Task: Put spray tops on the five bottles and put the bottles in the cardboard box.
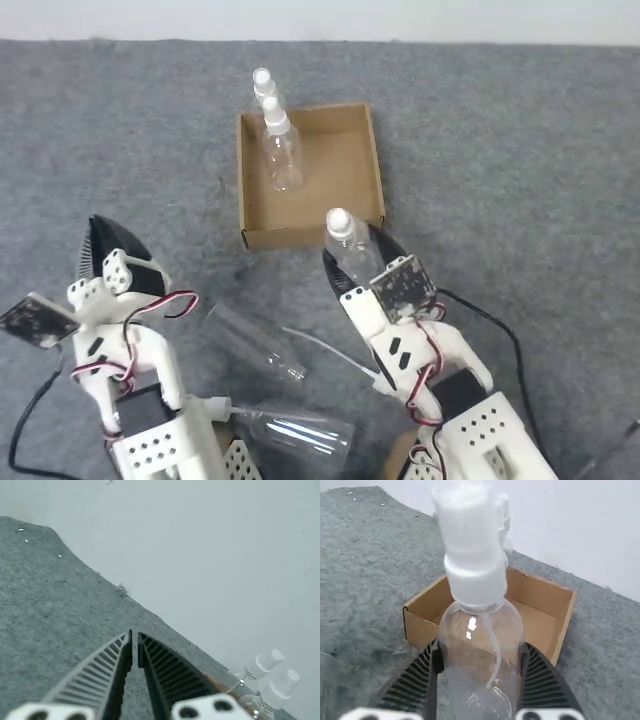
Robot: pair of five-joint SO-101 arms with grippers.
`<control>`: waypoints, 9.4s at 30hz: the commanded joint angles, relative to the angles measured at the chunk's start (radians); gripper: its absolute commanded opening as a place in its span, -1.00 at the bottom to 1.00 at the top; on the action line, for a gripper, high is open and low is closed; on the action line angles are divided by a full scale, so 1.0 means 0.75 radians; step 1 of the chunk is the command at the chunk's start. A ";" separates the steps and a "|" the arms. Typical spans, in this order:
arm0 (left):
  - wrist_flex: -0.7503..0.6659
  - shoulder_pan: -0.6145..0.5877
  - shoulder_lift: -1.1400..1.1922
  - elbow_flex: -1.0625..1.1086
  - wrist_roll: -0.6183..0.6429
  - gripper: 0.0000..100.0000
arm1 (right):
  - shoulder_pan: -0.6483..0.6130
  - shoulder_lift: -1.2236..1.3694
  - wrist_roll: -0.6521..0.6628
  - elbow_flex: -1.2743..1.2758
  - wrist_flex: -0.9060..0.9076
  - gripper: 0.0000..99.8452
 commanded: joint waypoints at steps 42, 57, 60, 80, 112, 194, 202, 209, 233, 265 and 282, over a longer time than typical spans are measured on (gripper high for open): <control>-0.027 -0.010 -0.023 -0.013 0.004 -0.97 | -0.140 0.926 -0.106 -0.806 -0.445 -0.87; -0.027 -0.010 -0.023 -0.013 0.004 -0.97 | -0.140 1.253 -0.108 -0.808 -0.799 -0.87; -0.027 -0.010 -0.023 -0.013 0.004 -0.97 | -0.140 1.292 -0.108 -0.808 -0.821 -0.87; -0.023 -0.010 -0.023 -0.013 0.004 -0.97 | -0.138 1.584 -0.252 -0.808 -1.006 -0.88; -0.020 -0.008 -0.020 -0.013 0.004 -0.97 | -0.136 2.047 -0.250 -0.917 -1.229 -0.86; -0.020 -0.008 -0.018 -0.013 0.004 -0.97 | -0.132 1.214 -0.250 -0.620 -0.496 -0.43; -0.020 -0.008 -0.018 -0.013 0.004 -0.97 | -0.134 0.979 -0.248 -0.626 -0.136 -0.43; -0.020 -0.008 -0.018 -0.013 0.004 -0.97 | -0.134 0.748 -0.248 -0.626 0.118 -0.43; -0.035 -0.100 -0.020 -0.013 0.002 -0.97 | -0.150 0.279 -0.153 -0.702 0.654 -0.43; -0.049 -0.151 -0.020 -0.013 0.002 -0.97 | -0.731 0.707 0.065 -0.708 0.613 -0.43; -0.051 -0.151 -0.020 -0.013 0.002 -0.97 | -0.789 1.022 0.065 -0.708 0.375 -0.43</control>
